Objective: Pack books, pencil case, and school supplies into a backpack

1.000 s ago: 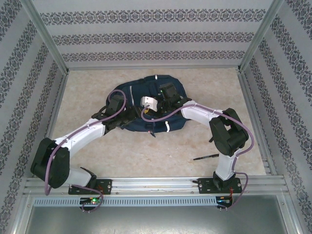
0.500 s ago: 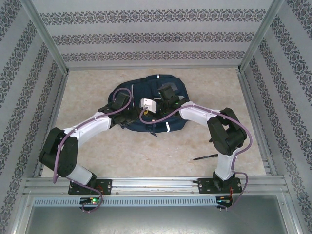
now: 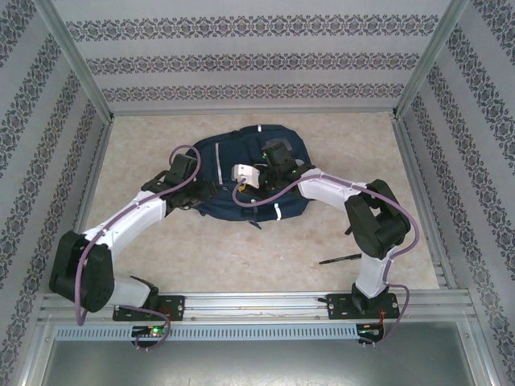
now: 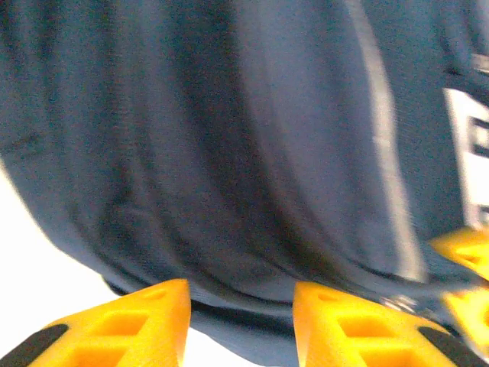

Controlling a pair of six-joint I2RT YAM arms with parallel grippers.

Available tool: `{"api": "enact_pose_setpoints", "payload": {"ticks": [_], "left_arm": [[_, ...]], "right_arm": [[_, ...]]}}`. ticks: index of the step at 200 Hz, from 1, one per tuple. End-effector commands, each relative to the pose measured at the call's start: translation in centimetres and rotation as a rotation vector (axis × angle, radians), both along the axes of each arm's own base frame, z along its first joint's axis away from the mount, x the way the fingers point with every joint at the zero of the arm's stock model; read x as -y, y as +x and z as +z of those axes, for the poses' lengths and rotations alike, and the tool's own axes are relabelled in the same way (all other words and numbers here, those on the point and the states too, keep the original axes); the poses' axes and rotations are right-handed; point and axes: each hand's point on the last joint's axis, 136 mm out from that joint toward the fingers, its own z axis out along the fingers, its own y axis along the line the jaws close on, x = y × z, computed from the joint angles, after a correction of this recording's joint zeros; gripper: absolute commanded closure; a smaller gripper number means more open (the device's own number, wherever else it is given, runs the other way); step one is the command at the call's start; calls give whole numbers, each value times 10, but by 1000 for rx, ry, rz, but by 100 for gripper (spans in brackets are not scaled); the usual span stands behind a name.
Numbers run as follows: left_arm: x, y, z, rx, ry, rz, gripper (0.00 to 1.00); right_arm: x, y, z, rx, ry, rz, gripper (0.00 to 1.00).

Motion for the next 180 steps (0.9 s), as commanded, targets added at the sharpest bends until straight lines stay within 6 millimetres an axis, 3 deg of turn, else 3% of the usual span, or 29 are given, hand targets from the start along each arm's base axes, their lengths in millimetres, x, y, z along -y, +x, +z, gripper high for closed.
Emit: {"api": "enact_pose_setpoints", "payload": {"ticks": [1,27,95,129,180], "left_arm": [[42,4,34,82,-200,-115,58],[51,9,42,93,-162,-74,56],[55,8,10,-8,15,-4,54],[48,3,-1,-23,95,55,55],[40,-5,3,30,115,137,57]], "right_arm": [[-10,-16,24,-21,91,76,100],[-14,-17,21,-31,93,80,100],[-15,-17,22,-40,99,72,100],[-15,-13,26,-45,116,63,100],[-12,-5,31,-67,152,36,100]]}}
